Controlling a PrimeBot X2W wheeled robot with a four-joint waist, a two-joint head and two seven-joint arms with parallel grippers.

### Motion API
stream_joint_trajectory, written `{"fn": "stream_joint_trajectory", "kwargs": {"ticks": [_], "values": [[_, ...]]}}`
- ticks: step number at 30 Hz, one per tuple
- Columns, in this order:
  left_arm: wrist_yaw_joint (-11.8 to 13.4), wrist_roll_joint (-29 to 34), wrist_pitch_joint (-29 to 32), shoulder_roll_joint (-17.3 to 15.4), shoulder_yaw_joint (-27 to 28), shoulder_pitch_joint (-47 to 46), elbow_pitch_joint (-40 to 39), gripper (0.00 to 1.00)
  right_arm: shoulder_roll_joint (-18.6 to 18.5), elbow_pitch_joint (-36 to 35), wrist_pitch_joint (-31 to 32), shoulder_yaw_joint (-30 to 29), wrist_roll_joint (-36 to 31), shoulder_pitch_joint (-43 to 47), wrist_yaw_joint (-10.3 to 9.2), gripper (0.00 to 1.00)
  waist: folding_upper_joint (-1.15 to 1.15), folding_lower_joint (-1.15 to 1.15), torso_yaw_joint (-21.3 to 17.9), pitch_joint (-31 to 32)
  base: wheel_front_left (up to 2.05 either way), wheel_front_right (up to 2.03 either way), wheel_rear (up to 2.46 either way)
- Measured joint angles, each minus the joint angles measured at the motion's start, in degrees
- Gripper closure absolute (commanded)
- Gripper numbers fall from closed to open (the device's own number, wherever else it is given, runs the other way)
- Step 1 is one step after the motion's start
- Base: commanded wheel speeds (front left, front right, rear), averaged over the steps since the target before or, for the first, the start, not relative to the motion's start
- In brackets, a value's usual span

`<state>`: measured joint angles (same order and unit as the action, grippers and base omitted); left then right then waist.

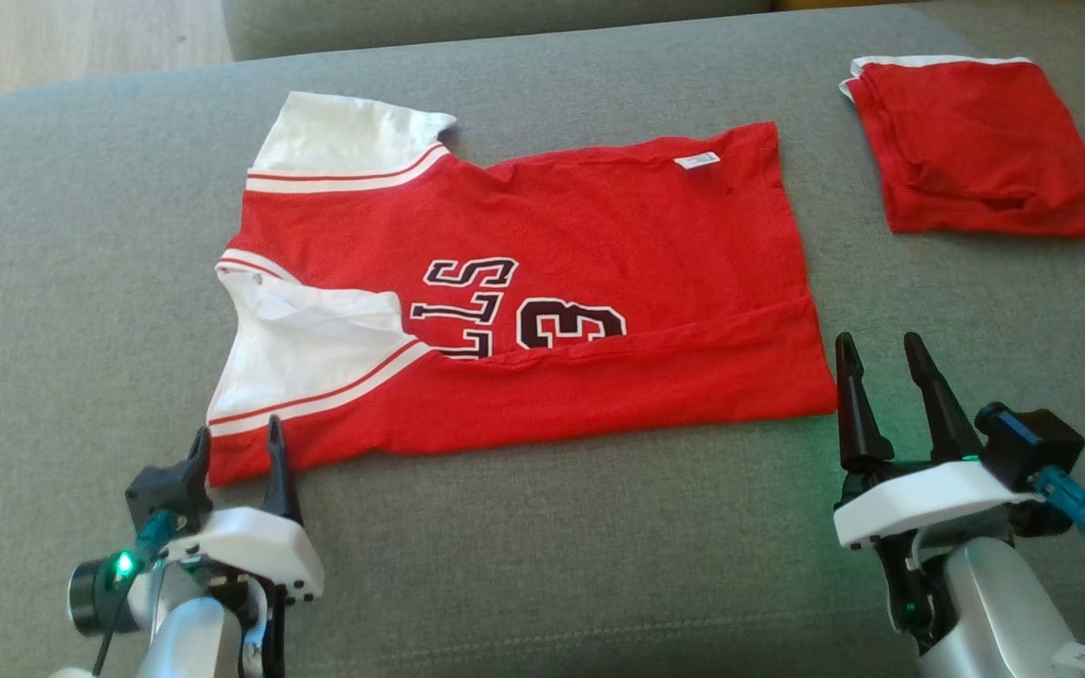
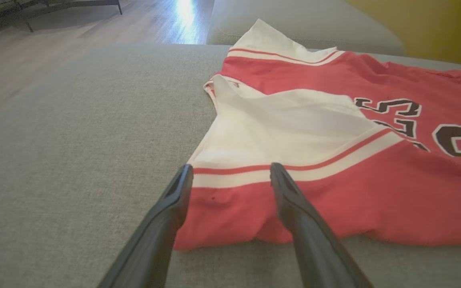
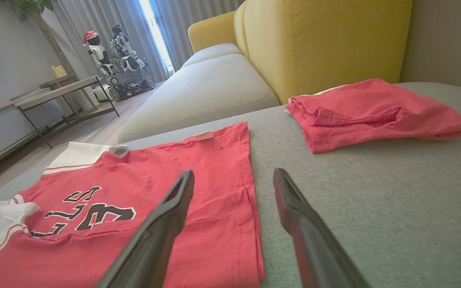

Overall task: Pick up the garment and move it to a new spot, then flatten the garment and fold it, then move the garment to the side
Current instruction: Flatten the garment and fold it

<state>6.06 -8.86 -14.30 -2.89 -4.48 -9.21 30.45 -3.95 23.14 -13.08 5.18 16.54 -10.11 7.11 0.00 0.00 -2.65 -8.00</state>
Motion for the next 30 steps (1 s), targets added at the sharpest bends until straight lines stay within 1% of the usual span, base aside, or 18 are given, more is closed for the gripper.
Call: {"fn": "stream_joint_trajectory", "kwargs": {"ticks": [2,7,12,15,19,20,21,22,23,27,30], "values": [[1.00,0.21,0.00,0.03,0.25,-0.67,2.42,0.00,0.08,-0.25,0.01,-0.13,0.00,0.00,0.00,0.00,0.00,0.00,-0.27,-0.09,0.00,0.00,0.00],[2.05,0.21,0.00,0.01,1.35,-1.68,6.60,0.00,0.30,-0.53,0.31,-0.24,0.00,0.01,0.00,0.00,0.00,0.00,-0.63,-0.31,0.00,0.00,0.00],[2.08,0.21,0.00,-0.05,1.42,-3.36,8.89,0.00,0.52,-0.54,0.57,-0.24,0.00,0.12,0.00,0.00,0.00,0.00,-0.84,-0.46,0.00,0.00,0.00],[1.89,0.75,0.07,-0.27,0.93,-4.42,11.62,0.00,0.54,-0.52,0.78,-0.20,-0.08,0.12,0.00,0.00,0.00,0.00,-1.03,-0.72,0.00,0.00,0.00],[0.91,0.97,0.65,-0.68,-0.23,-6.35,14.40,0.00,0.75,-0.37,0.96,-0.62,-0.75,0.11,0.00,0.00,0.00,0.00,-1.26,-0.93,0.00,0.00,0.00],[0.60,0.97,0.66,-0.71,-0.31,-6.79,14.81,0.26,0.80,-0.19,1.24,-1.05,-0.86,0.11,0.00,0.00,0.00,0.00,-1.29,-0.95,0.00,0.00,0.00],[0.30,0.96,0.66,-0.73,-0.41,-7.17,15.36,0.74,0.81,0.09,1.69,-1.53,-0.99,0.10,0.00,0.00,0.00,0.00,-1.28,-0.94,0.00,0.00,0.00],[-0.11,0.96,0.66,-0.73,-0.48,-7.57,15.81,1.00,0.81,0.48,2.08,-1.88,-1.01,0.10,0.00,0.00,0.00,0.00,-1.26,-0.92,0.00,0.00,0.00],[-0.56,0.94,0.63,-0.67,-0.60,-7.80,15.96,1.00,0.83,0.99,2.60,-2.21,-1.09,0.10,0.00,0.00,0.00,0.00,-1.22,-0.90,0.00,0.00,0.00],[-0.53,0.87,0.14,-0.47,-0.76,-8.01,15.94,1.00,0.89,3.00,4.82,-2.64,-0.62,0.09,0.00,0.00,0.00,0.00,-0.83,-0.84,0.00,0.00,0.00],[-0.42,0.87,0.08,-0.46,-0.75,-8.00,15.11,1.00,0.97,4.71,6.15,-2.72,2.26,0.00,0.00,0.00,0.00,0.00,-0.32,-0.86,0.00,0.00,0.00]]}}
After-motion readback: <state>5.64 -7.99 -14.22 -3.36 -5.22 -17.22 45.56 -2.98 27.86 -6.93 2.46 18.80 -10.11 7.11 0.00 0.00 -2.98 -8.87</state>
